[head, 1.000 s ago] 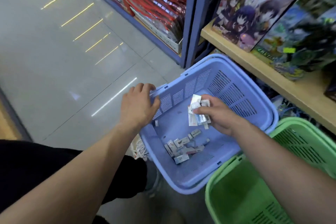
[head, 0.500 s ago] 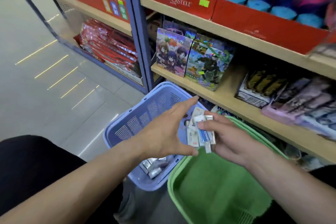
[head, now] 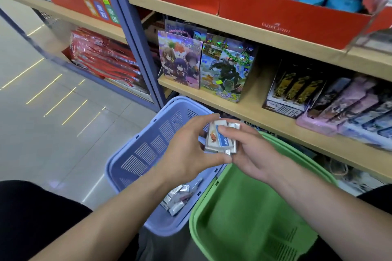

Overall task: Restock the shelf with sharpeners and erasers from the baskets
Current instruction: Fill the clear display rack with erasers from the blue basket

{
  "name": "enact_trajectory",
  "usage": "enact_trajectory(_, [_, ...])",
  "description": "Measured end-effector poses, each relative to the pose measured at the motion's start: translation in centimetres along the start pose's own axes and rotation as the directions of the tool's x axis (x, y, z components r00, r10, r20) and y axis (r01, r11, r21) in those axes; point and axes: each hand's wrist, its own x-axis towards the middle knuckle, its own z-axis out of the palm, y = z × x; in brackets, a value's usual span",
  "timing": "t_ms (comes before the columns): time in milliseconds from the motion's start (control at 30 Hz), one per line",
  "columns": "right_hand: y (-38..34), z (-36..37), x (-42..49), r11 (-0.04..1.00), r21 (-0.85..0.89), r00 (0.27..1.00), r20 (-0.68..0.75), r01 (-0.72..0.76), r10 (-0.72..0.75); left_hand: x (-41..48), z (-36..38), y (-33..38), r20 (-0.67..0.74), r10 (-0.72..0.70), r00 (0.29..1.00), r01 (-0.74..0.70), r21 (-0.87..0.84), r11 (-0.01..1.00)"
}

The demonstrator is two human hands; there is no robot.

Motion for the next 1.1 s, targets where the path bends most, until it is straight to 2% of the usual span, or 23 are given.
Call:
enact_trajectory(133, [0.5, 0.3, 1.0, 0.999, -0.022, 0.999, -0.035, 0.027, -0.028, 0.9, 0.9, -0.5, -0.077, -0.194, 0.978, 0.168, -0.259, 0.951])
enact_trajectory(333, [0.8, -0.6, 2.8, 0.99, 0.133, 0.999, 0.024, -0.051, 0.048, 2.4, 0.4, -2.0, -0.049, -0.333, 0.942, 0.285, -0.41, 0.866])
enact_trajectory(600, [1.6, -1.0, 3.3, 0.996, -0.068, 0.998, -0.027, -0.058, 0.056, 2.8, -0.3, -3.5, 0.087, -0.491, 0.867, 0.467, -0.484, 0.74])
enact_trajectory(767, [2.1, -0.8, 3.5, 0.998, -0.015, 0.997, -0.047, -0.054, 0.053, 2.8, -0.3, -4.2, 0.178, -0.549, 0.816, 0.522, -0.634, 0.571])
enact_trajectory(900, [1.9, -0.8, 3.8, 1.0, -0.018, 0.998, -0.062, -0.018, 0.017, 2.7, 0.2, -4.4, 0.207, -0.553, 0.807, 0.515, -0.707, 0.485])
enact_trajectory(1100, [2.6, -0.6, 4.0, 0.998, -0.059, 0.993, -0.112, 0.034, -0.041, 2.4, 1.8, -4.2, 0.148, -0.57, 0.808, 0.484, -0.718, 0.5])
